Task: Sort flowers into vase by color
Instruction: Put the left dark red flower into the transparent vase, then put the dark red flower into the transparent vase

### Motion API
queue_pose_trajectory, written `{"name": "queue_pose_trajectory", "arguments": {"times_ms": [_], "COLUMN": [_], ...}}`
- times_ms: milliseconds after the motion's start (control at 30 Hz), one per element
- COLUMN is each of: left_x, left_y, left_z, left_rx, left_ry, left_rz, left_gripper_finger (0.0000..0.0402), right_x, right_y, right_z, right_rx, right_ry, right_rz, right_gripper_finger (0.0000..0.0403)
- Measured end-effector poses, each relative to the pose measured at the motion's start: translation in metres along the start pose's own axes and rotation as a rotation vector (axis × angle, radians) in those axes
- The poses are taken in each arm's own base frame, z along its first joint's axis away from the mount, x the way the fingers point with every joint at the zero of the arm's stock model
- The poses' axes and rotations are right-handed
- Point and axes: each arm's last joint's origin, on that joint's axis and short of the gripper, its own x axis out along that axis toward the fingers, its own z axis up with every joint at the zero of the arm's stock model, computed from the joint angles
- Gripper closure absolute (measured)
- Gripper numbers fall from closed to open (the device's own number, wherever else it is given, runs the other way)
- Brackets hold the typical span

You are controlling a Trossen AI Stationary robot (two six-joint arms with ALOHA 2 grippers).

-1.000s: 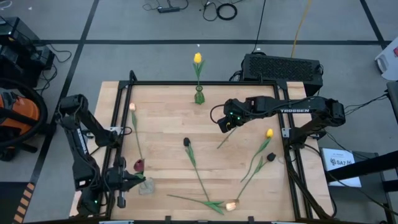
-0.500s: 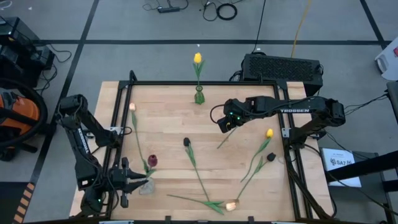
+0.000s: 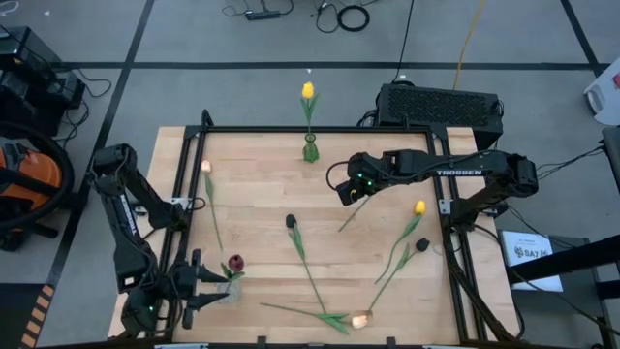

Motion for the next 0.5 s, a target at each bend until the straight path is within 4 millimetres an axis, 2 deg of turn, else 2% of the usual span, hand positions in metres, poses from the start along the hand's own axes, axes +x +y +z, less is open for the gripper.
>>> {"name": "queue_pose_trajectory", "arguments": {"times_ms": [200,500], "left_x": [-0.01,-0.026], "left_y": [0.006,0.024], "left_z": [0.012,0.033], "left_rx": [-0.039,-0.063], "left_ry": [0.116,0.194], "left_rz": [-0.093,-0.158], "left_gripper_finger": [0.023,0.023], "right_x": [0.0,0.0], "right_y": [0.0,0.002], "right_z": [0.0,0.002], "right_rx": [0.0,0.002], "right_ry": [0.0,-0.016], "right_rz": [0.0,0.023], "right_gripper_finger": [0.036,0.036]}}
